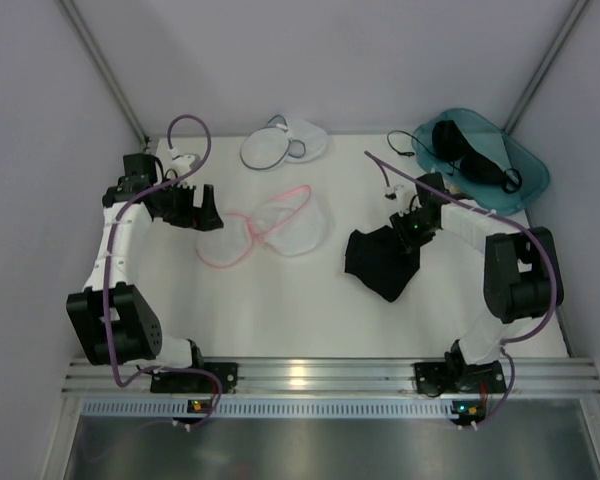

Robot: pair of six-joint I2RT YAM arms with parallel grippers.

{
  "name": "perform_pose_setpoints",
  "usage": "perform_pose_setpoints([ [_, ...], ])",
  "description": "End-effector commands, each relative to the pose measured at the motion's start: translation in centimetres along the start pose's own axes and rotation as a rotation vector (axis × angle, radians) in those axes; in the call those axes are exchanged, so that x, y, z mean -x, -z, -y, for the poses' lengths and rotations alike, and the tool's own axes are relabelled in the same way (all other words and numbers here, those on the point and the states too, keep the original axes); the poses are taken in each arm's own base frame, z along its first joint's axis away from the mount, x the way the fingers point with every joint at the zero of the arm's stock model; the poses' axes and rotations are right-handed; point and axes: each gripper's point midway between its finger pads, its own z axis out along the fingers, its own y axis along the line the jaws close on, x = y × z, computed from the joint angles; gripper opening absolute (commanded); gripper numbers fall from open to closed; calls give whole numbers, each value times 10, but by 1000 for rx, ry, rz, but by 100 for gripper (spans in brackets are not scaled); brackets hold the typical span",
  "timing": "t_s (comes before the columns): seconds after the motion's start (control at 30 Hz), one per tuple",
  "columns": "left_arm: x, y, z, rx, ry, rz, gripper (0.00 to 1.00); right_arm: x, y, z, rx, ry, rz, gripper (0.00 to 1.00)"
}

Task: Place the bra in the laundry bag and zip it closed
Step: Adjust the bra at the center of the board.

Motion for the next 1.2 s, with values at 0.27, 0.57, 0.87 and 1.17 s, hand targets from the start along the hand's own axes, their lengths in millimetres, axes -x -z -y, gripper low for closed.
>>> perform_pose_setpoints([
  [0.27,5,-1,-1,0,-10,17,98,4,-26,16,-51,-43,10,33],
  [0.57,4,-1,-1,2,-13,12,98,4,-17,12,-34,-45,1,6],
  [0.87,5,0,0,1,-18,17,98,32,27,12,-29,-20,99,0],
  [1.17,7,1,0,3,-21,21,98,42,48,-5,40,1,137,0],
])
